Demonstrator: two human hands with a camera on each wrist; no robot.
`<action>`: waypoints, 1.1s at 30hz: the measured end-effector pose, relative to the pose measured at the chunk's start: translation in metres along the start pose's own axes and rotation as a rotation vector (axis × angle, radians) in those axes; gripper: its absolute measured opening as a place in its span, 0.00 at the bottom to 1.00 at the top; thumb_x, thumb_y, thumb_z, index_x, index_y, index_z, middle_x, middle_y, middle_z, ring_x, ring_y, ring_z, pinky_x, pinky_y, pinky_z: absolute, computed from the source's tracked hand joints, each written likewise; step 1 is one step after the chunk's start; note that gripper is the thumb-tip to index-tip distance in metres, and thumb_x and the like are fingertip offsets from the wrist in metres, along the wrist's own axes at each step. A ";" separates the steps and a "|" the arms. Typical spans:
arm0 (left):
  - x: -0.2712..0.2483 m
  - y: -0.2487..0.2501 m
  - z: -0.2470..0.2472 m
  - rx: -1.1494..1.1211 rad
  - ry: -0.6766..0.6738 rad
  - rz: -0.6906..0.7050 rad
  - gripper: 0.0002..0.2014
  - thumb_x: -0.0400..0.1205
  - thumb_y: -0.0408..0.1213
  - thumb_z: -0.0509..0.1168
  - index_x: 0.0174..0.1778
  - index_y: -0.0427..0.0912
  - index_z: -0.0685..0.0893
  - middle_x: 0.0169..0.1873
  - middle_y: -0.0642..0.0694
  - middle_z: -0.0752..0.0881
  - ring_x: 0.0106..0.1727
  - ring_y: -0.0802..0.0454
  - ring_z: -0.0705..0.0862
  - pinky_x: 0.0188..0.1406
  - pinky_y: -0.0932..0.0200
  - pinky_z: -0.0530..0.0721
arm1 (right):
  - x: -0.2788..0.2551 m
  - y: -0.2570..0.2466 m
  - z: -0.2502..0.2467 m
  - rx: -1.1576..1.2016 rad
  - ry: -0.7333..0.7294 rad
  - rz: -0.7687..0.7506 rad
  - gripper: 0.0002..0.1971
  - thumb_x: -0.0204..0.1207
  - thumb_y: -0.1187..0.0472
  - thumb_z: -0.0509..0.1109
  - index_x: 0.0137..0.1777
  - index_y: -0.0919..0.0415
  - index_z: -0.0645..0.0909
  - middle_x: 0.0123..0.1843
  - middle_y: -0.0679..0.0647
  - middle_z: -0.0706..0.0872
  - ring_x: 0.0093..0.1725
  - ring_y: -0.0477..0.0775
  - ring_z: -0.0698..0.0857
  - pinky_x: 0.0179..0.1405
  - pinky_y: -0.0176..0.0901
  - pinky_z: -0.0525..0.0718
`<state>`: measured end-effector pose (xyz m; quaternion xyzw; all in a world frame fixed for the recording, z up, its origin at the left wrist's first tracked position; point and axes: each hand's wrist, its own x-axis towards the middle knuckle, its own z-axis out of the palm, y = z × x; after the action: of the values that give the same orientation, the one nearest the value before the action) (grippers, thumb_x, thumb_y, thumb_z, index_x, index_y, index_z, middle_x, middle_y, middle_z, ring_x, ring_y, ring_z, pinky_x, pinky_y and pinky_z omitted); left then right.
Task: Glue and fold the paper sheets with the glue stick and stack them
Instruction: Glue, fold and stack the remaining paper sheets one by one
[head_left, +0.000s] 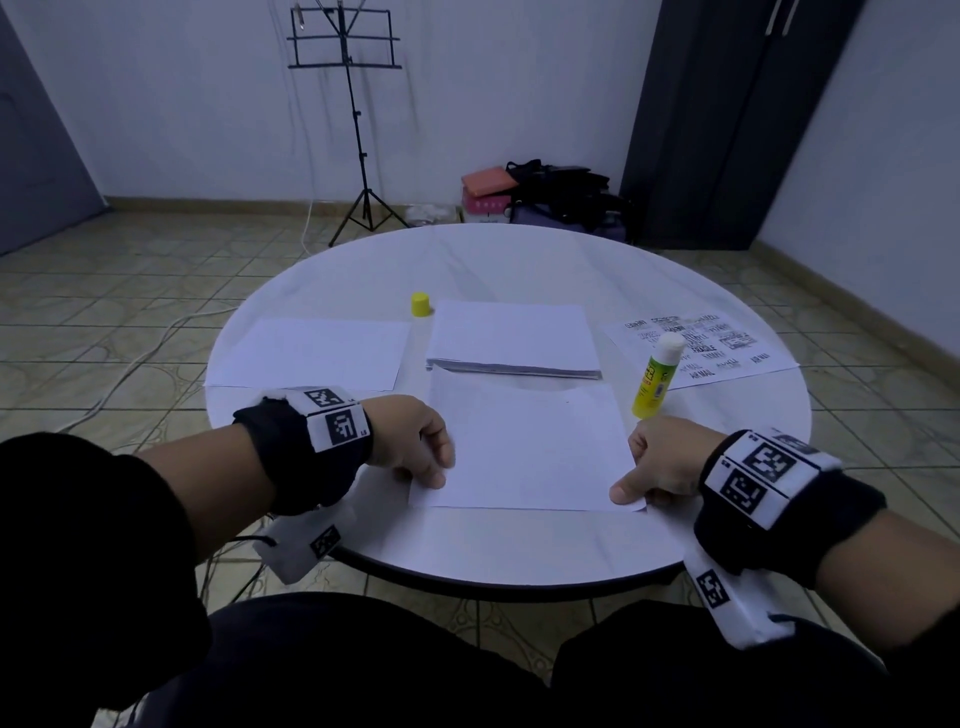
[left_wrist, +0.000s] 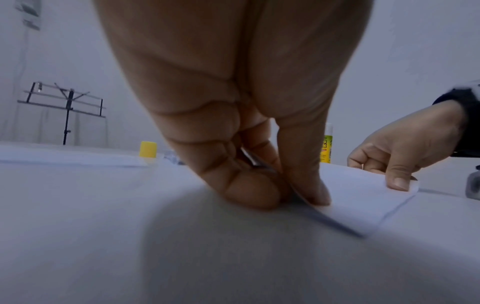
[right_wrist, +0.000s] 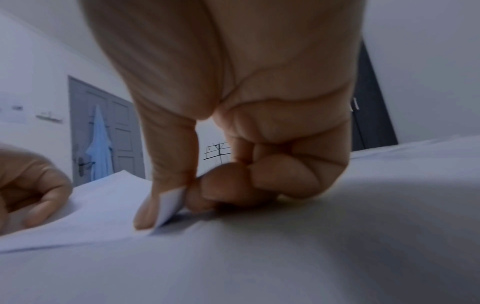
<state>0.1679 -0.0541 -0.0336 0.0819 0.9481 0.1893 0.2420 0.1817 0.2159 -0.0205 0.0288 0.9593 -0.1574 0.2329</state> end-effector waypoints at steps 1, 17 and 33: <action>0.001 0.002 -0.001 0.071 -0.002 -0.013 0.10 0.74 0.41 0.76 0.45 0.53 0.82 0.22 0.57 0.80 0.26 0.58 0.77 0.27 0.69 0.74 | -0.002 -0.002 0.000 -0.058 0.031 0.002 0.19 0.65 0.56 0.81 0.39 0.60 0.71 0.35 0.53 0.80 0.36 0.53 0.78 0.28 0.37 0.71; 0.028 0.129 0.009 0.605 0.003 0.150 0.33 0.73 0.56 0.73 0.72 0.47 0.76 0.67 0.44 0.80 0.64 0.46 0.80 0.60 0.64 0.77 | 0.012 -0.011 -0.016 -0.284 -0.119 -0.097 0.43 0.57 0.54 0.86 0.72 0.50 0.68 0.57 0.51 0.83 0.53 0.55 0.84 0.48 0.42 0.84; 0.005 0.023 -0.017 0.617 -0.109 -0.055 0.56 0.64 0.63 0.76 0.82 0.47 0.54 0.80 0.52 0.58 0.80 0.45 0.63 0.76 0.45 0.65 | 0.010 -0.015 -0.016 -0.439 -0.069 -0.046 0.46 0.63 0.52 0.82 0.76 0.58 0.59 0.65 0.53 0.78 0.61 0.58 0.81 0.60 0.49 0.81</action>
<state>0.1570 -0.0369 -0.0128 0.1359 0.9483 -0.1186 0.2612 0.1643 0.2062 -0.0075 -0.0501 0.9623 0.0490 0.2627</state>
